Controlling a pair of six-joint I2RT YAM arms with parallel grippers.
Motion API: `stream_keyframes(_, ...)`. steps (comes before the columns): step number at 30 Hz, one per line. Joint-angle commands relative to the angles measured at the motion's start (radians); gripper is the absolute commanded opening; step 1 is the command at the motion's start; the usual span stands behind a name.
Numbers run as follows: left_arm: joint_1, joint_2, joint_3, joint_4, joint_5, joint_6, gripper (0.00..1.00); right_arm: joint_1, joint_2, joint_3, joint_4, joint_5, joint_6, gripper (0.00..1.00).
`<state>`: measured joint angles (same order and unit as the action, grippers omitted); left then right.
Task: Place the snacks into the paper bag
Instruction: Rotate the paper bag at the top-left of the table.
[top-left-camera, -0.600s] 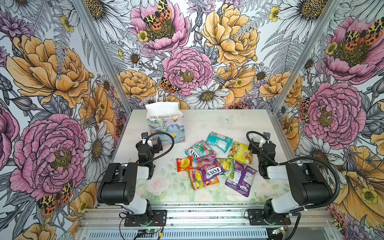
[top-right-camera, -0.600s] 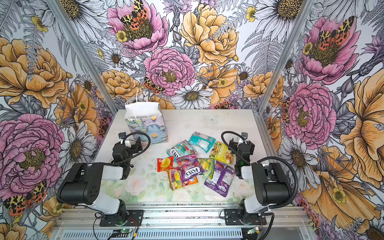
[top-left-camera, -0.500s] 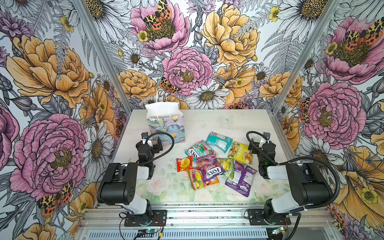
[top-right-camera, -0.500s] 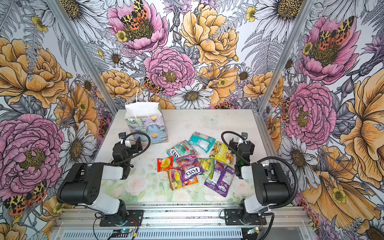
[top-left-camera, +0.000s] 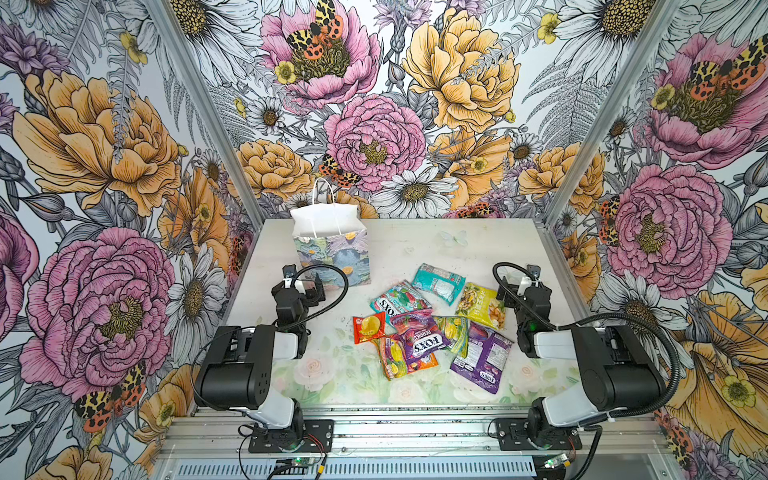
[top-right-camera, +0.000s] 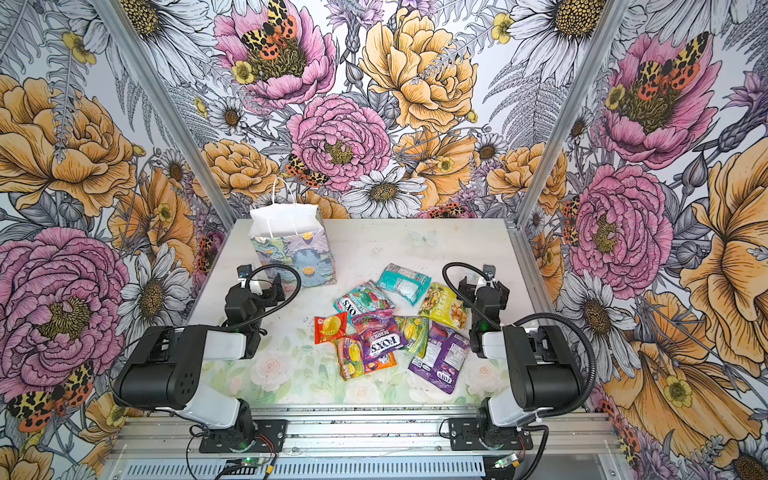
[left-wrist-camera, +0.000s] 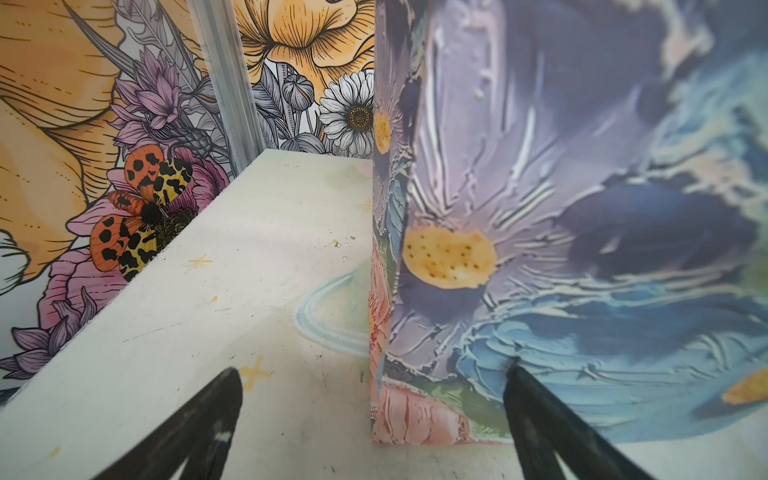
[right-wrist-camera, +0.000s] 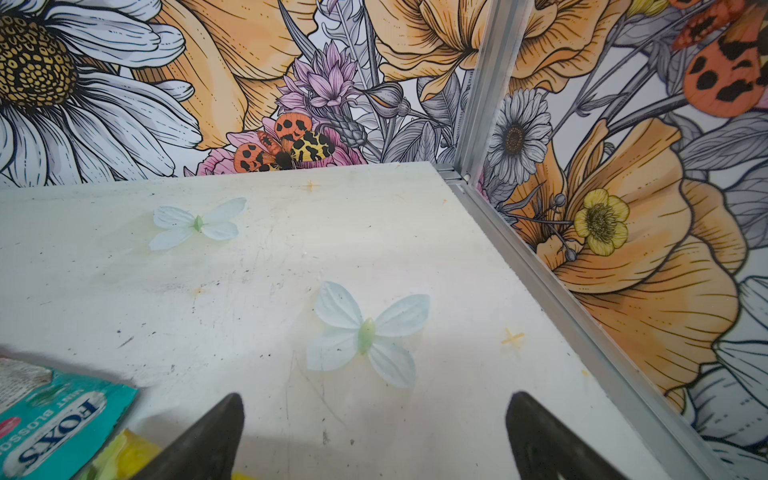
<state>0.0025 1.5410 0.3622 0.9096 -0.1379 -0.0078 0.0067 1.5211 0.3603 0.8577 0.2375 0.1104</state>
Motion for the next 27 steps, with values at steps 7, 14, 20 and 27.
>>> stream_keyframes(7,0.005,0.005,0.016,0.024,0.022,0.003,0.99,-0.004,0.014,0.019,0.031,-0.015,-0.010,1.00)
stream_keyframes(14,0.003,0.004,-0.009,0.071,-0.005,-0.003,0.99,-0.005,0.011,0.021,0.028,-0.018,-0.014,1.00)
stream_keyframes(20,0.002,0.005,-0.011,0.073,-0.021,-0.009,0.99,-0.005,0.008,0.028,0.008,-0.029,-0.014,1.00)
stream_keyframes(27,-0.004,0.005,-0.024,0.100,-0.030,-0.003,0.99,-0.004,0.008,0.028,0.011,-0.028,-0.014,1.00)
